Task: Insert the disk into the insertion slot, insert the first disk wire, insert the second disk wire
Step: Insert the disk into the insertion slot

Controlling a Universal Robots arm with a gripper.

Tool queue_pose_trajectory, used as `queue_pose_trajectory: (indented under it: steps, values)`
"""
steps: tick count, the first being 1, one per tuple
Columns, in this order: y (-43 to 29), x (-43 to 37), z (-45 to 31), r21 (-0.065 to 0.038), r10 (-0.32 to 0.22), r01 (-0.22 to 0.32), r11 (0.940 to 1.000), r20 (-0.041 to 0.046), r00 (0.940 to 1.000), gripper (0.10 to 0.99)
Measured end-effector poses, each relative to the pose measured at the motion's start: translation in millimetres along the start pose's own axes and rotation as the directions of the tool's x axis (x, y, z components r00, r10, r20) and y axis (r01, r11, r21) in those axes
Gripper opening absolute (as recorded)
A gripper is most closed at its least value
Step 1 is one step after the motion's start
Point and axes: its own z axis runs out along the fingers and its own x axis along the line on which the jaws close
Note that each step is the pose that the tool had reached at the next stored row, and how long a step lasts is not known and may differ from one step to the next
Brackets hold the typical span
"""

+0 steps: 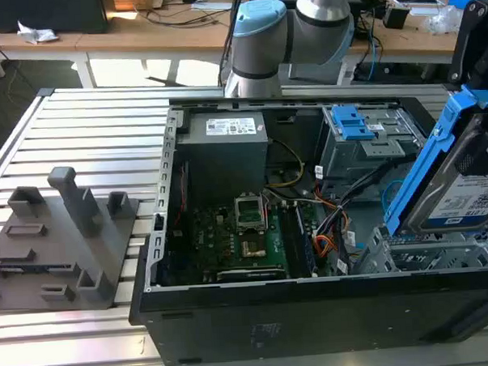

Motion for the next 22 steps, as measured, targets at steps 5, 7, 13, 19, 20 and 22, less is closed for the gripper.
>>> queue_pose_trajectory:
  steps: [5,7,13,19,20,22]
  values:
    - [-12.9,-3.5,2.1,0.0,0.0,0.0,1.0,-0.0048,1.0,0.365]
    - [-16.1,-4.5,2.6,0.0,0.0,0.0,1.0,-0.0049,1.0,0.365]
    - [-20.2,-5.2,11.2,-0.001,0.001,-0.001,1.0,-0.0053,1.0,0.365]
    - [-21.3,-6.2,23.1,-0.003,0.031,-0.031,0.9995,-0.004,0.9995,0.365]
    - [-21.4,-6.8,24.7,-0.003,0.034,-0.034,0.9994,-0.0023,0.9994,0.365]
    - [-22.6,-9.6,29.6,-0.004,0.035,-0.035,0.9994,0.0114,0.9993,0.365]
